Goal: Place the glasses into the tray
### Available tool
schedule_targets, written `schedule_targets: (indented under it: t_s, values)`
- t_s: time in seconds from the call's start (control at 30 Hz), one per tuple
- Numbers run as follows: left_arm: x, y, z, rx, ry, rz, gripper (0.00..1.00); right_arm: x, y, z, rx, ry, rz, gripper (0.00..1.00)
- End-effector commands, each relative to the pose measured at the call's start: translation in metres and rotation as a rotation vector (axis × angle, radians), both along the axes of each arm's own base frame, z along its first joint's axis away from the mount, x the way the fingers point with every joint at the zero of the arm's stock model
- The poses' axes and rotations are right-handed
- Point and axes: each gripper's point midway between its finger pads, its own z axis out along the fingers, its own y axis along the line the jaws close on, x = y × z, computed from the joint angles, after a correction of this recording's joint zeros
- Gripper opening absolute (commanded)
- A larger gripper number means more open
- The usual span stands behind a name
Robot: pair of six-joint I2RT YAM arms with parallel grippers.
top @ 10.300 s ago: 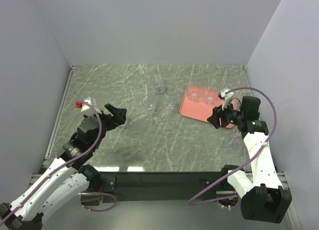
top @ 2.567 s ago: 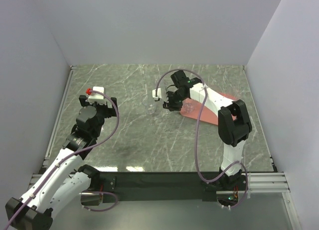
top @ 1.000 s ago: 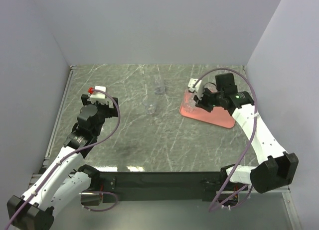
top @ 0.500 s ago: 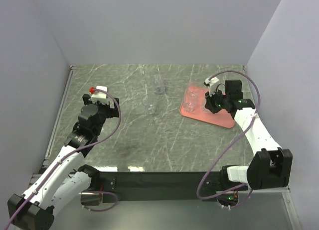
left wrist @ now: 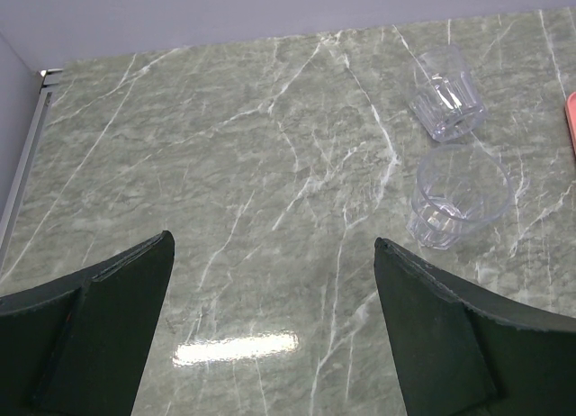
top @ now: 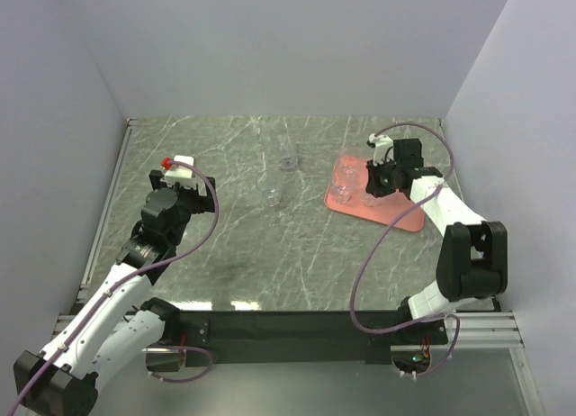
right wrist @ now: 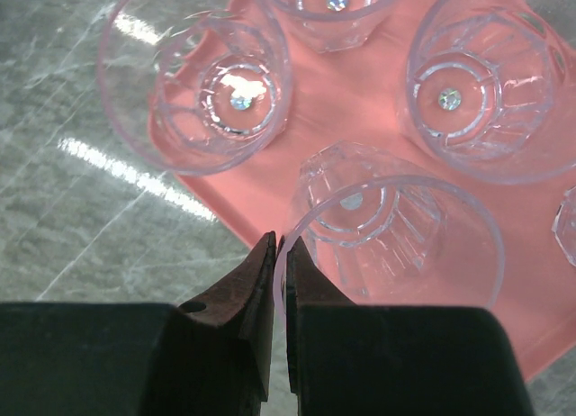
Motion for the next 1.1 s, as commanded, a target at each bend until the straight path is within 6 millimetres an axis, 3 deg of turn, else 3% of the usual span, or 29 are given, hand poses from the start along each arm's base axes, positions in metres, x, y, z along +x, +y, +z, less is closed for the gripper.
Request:
schedule_targets:
  t_s: [0.0, 0.33, 0.7, 0.9, 1.07]
  values:
    - [0.001, -0.003, 0.021, -0.040, -0.048, -0.008, 0.98, 0.033, -0.003, 0.027, 0.007, -0.102, -0.047, 0.00]
    - [0.002, -0.003, 0.020, -0.037, -0.044, -0.009, 0.99, 0.048, 0.001, 0.017, 0.009, -0.063, -0.046, 0.06]
    - [0.002, -0.003, 0.018, -0.035, -0.038, -0.010, 0.99, 0.046, 0.011, 0.016, 0.020, -0.052, -0.012, 0.23]
    - [0.003, -0.004, 0.018, -0.038, -0.038, -0.011, 0.99, 0.044, 0.010, 0.025, 0.013, -0.072, 0.002, 0.32]
    - [0.004, -0.007, 0.015, -0.039, -0.028, -0.023, 0.99, 0.038, 0.012, 0.053, 0.017, -0.142, 0.026, 0.37]
